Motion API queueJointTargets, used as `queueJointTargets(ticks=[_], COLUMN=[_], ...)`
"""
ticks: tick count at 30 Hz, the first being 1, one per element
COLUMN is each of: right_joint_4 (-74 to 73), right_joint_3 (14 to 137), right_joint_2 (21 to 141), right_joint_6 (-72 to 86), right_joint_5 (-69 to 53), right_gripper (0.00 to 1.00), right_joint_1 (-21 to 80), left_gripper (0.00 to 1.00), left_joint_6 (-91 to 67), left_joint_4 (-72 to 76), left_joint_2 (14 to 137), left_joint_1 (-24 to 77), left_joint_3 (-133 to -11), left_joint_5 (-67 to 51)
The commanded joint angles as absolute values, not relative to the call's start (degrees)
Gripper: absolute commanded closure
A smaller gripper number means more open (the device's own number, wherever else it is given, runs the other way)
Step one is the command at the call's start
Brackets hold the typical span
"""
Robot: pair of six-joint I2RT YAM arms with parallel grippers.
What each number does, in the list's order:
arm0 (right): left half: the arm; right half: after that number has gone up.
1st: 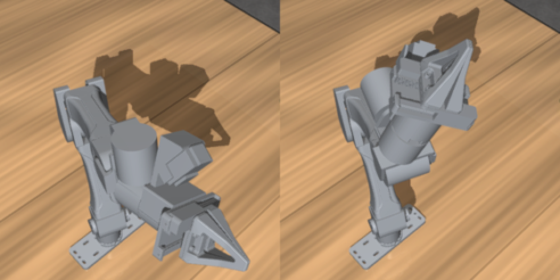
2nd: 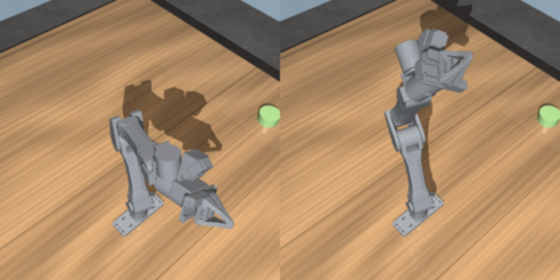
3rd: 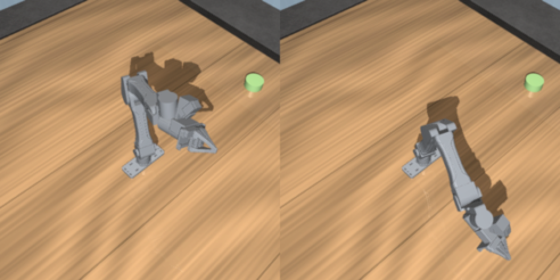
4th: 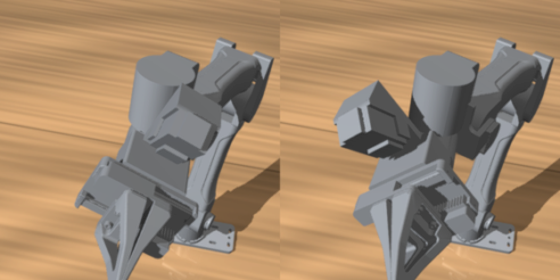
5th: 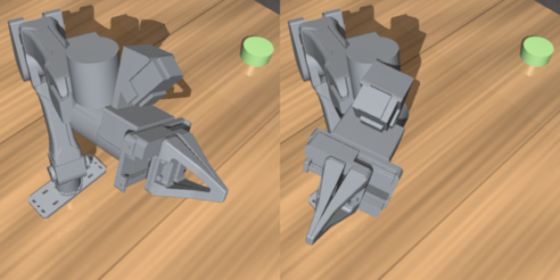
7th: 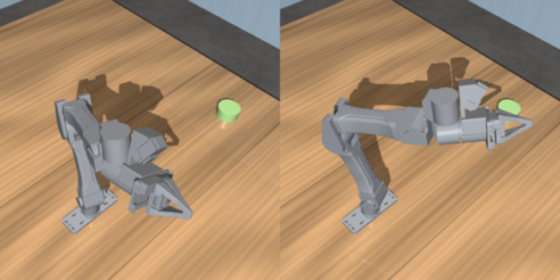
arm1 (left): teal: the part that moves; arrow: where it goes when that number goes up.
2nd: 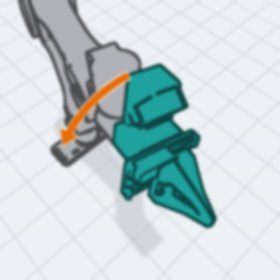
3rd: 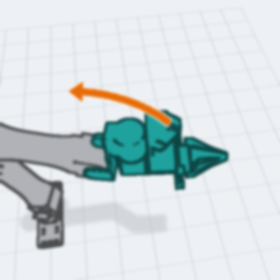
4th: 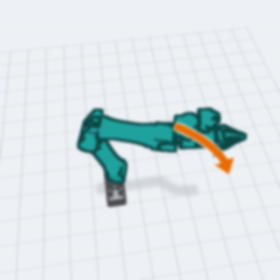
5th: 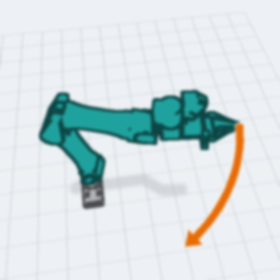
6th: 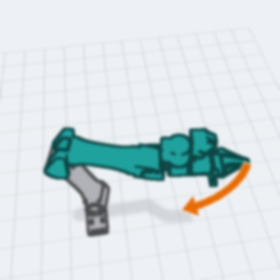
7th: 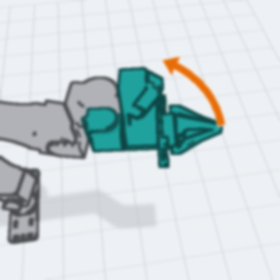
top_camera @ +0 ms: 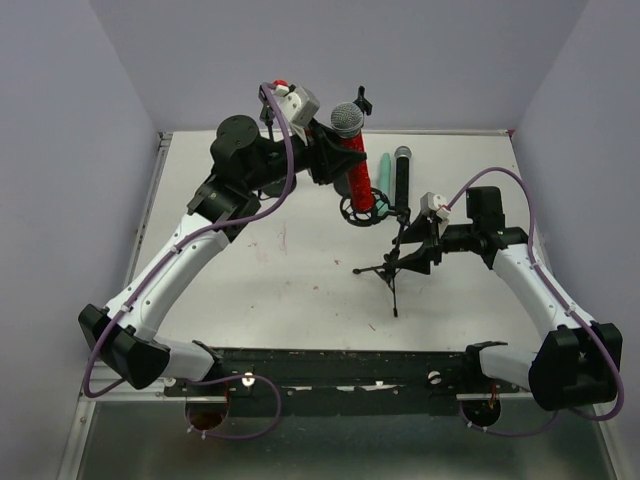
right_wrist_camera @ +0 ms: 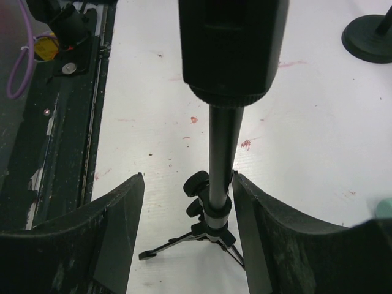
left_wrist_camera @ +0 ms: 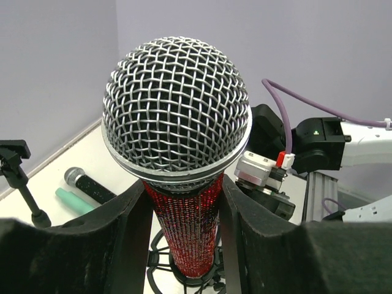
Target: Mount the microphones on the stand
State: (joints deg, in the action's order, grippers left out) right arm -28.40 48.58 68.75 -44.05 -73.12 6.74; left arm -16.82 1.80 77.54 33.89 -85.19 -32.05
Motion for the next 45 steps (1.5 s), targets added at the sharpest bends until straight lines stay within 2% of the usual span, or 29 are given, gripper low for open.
queueJointTargets(ticks=[1, 9, 26, 33, 45], right_joint_4=[-30.0, -30.1, -30.1, -30.1, -30.1], right_joint_3=[48.5, 48.1, 47.7, 47.6, 47.4], right_joint_2=[69.3, 69.3, 69.2, 69.2, 69.2], right_joint_6=[-45.4, -46.5, -47.1, -47.2, -47.5], right_joint_5=[-72.9, -72.7, -72.2, -72.0, -71.8], right_gripper=[0.32, 0.32, 0.32, 0.32, 0.32], right_joint_1=[6.5, 6.4, 6.4, 6.4, 6.4], left_gripper=[1.0, 1.0, 1.0, 1.0, 1.0], left_joint_6=[-12.4, -20.3, -23.8, -30.1, -19.4], left_joint_4=[-1.6, 1.9, 2.0, 6.1, 5.6], left_joint_2=[77.5, 76.8, 78.0, 75.1, 72.1], left_joint_1=[34.8, 35.2, 36.7, 36.9, 42.4], left_joint_3=[-84.0, -80.8, -75.9, -70.8, -67.3], left_joint_5=[-35.9, -39.5, -39.2, -33.5, -21.9])
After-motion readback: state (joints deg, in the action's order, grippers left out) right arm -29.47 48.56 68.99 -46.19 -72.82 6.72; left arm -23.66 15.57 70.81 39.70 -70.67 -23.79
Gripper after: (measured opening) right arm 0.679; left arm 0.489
